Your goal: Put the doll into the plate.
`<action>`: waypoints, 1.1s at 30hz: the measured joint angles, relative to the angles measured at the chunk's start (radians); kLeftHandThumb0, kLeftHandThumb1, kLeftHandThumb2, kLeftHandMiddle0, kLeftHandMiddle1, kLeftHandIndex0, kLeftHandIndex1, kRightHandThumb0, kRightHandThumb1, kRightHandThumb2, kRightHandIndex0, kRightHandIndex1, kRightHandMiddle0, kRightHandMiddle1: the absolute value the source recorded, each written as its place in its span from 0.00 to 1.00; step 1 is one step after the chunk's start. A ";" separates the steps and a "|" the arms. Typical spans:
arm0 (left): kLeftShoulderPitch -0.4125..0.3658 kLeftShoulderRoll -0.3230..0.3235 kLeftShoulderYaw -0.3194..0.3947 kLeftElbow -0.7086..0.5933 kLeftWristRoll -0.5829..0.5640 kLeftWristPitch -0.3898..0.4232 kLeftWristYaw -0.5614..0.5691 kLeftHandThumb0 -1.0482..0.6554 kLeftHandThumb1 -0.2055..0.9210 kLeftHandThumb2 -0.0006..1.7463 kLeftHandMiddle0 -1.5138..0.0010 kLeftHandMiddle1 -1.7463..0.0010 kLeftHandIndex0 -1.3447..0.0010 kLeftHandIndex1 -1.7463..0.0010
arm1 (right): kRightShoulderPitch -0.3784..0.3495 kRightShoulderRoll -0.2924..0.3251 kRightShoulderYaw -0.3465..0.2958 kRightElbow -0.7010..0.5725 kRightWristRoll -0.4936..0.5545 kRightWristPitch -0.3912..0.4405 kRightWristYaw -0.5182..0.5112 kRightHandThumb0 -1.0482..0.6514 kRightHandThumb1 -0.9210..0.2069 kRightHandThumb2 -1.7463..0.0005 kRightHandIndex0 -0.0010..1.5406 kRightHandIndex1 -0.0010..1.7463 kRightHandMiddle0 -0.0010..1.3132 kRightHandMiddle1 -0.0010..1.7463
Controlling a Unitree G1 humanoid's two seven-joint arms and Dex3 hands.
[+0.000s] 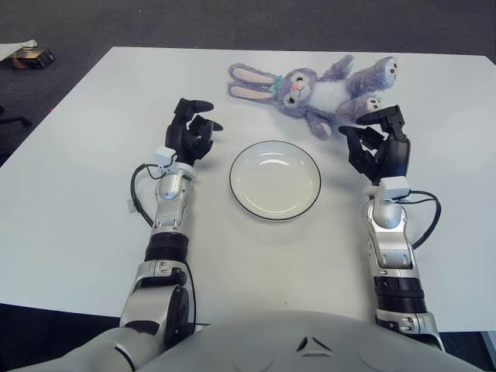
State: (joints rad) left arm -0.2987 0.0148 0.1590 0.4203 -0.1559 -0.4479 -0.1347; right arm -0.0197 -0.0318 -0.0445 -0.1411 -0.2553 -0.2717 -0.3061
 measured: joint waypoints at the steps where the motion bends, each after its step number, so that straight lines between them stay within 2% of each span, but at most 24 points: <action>1: 0.000 0.000 0.000 -0.001 0.000 0.000 0.000 0.61 0.94 0.23 0.64 0.16 0.73 0.23 | 0.001 0.000 0.000 0.000 -0.001 0.000 -0.001 0.41 0.00 0.77 0.59 0.26 0.24 0.92; 4: 0.000 0.000 0.000 -0.003 0.002 0.000 0.001 0.61 0.94 0.23 0.63 0.16 0.73 0.23 | 0.002 0.000 0.000 0.000 -0.014 -0.010 -0.011 0.41 0.00 0.77 0.59 0.26 0.24 0.92; 9: 0.000 -0.004 0.001 -0.014 0.006 -0.001 0.010 0.61 0.93 0.23 0.63 0.16 0.73 0.23 | 0.002 -0.002 -0.001 -0.002 -0.070 -0.103 -0.066 0.41 0.00 0.77 0.59 0.26 0.25 0.92; 13: -0.002 -0.008 0.001 -0.018 0.008 -0.005 0.016 0.61 0.93 0.23 0.63 0.17 0.73 0.23 | 0.003 -0.005 -0.002 -0.003 -0.087 -0.138 -0.083 0.41 0.00 0.77 0.59 0.26 0.25 0.92; 26: -0.050 -0.024 -0.001 0.030 0.016 -0.062 0.037 0.61 0.99 0.15 0.63 0.18 0.73 0.23 | 0.000 -0.013 -0.007 -0.031 -0.128 -0.122 -0.095 0.41 0.00 0.78 0.58 0.27 0.26 0.91; 33: -0.068 -0.025 -0.002 0.058 0.017 -0.089 0.037 0.61 1.00 0.15 0.64 0.20 0.73 0.22 | -0.002 -0.014 -0.015 -0.031 -0.146 -0.122 -0.109 0.41 0.00 0.78 0.57 0.27 0.26 0.91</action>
State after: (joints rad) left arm -0.3665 -0.0101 0.1574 0.4785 -0.1385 -0.5374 -0.0975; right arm -0.0218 -0.0455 -0.0592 -0.1723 -0.4010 -0.3937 -0.4153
